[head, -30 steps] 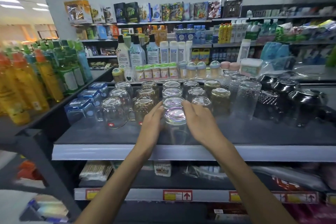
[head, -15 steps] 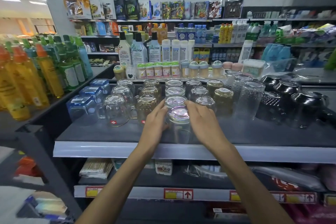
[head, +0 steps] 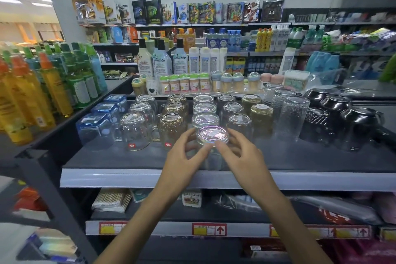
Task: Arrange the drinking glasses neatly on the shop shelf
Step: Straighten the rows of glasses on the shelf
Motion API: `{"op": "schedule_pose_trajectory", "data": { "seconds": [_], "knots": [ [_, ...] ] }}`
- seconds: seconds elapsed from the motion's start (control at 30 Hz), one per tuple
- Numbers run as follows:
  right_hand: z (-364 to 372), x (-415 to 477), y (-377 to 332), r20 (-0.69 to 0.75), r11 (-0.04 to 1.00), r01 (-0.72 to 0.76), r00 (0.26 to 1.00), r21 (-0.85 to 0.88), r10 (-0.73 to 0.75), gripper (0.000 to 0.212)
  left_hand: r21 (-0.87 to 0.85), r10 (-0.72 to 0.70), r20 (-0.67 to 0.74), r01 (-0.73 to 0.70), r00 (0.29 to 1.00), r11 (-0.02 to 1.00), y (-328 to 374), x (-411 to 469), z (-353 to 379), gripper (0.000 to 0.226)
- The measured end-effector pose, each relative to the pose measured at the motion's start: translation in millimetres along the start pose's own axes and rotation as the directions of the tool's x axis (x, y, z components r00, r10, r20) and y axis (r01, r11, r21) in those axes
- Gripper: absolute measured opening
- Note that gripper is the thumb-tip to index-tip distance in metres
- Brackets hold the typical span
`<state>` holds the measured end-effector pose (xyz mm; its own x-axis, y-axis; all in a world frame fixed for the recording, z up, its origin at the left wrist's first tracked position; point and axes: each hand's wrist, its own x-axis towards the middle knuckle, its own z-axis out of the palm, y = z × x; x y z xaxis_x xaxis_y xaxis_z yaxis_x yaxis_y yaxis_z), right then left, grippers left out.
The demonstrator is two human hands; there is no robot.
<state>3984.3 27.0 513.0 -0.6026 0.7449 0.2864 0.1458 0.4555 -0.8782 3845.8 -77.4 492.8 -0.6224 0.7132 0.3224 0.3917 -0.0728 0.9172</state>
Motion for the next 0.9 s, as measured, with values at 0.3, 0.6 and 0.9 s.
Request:
{"op": "schedule_pose_trajectory", "data": {
  "seconds": [0.3,0.6,0.9],
  "knots": [
    [7.7,-1.7,2.1,-0.057,0.999,0.032,0.998,0.011,-0.032,0.069,0.007,0.045,-0.005,-0.045,0.999,0.999,-5.1,2.8,-3.1,0.051],
    [13.5,-1.8,3.6,-0.062,0.997,0.049,0.997,0.053,-0.046,0.069,0.021,0.042,-0.004,-0.042,0.999,0.999,-7.0,4.0,-9.3,0.057],
    [13.2,-0.3,9.1,-0.03,0.998,0.068,0.997,0.016,-0.068,0.071,0.072,0.045,0.004,-0.045,0.999,0.996,-1.8,1.0,-8.7,0.056]
  ]
}}
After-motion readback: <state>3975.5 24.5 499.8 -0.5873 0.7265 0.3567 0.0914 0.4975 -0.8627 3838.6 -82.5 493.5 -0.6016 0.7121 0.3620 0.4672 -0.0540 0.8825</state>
